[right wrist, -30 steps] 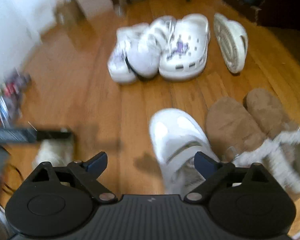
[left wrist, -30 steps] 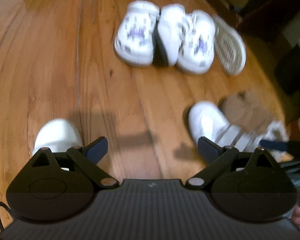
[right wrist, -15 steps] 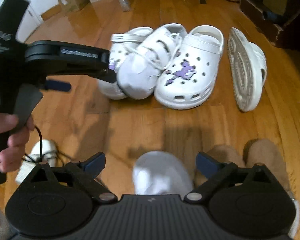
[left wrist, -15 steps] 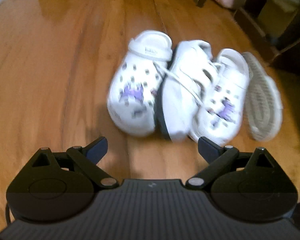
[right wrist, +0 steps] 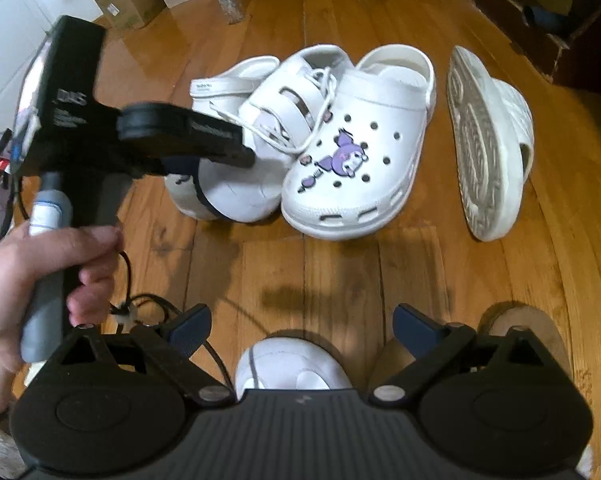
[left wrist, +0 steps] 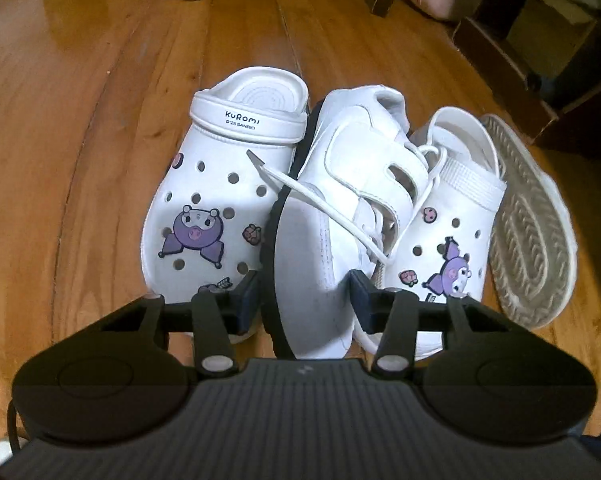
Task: Organize scattered shoes
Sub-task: 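Close the left gripper on the white velcro sneaker among the clogs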
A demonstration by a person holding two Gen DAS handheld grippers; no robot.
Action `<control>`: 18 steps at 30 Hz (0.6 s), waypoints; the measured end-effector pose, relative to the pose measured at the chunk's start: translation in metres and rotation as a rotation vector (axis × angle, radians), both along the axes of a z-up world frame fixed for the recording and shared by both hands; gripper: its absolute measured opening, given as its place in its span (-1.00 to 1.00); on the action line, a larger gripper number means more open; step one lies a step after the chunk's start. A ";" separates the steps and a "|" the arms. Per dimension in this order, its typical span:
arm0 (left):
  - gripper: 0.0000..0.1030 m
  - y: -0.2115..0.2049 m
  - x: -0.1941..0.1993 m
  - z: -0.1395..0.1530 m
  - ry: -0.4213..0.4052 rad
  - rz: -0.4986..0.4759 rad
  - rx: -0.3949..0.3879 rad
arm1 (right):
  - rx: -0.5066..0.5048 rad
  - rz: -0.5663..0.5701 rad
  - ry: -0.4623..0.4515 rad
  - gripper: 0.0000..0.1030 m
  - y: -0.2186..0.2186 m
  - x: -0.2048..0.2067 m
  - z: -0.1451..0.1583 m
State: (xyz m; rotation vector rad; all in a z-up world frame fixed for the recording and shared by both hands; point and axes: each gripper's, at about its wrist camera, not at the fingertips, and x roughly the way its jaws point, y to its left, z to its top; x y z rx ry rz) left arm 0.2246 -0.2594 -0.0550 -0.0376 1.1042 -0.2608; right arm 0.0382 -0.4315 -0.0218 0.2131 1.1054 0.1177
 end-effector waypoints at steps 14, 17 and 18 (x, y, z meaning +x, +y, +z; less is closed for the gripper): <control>-0.17 0.005 -0.012 0.001 -0.076 -0.006 -0.054 | -0.005 -0.034 -0.004 0.90 0.005 0.007 -0.007; -0.18 0.007 -0.018 0.007 -0.098 -0.028 -0.051 | -0.005 -0.025 -0.001 0.90 0.007 0.006 -0.007; -0.20 0.009 -0.021 0.007 -0.097 -0.030 -0.053 | -0.003 -0.025 0.000 0.90 0.007 0.005 -0.007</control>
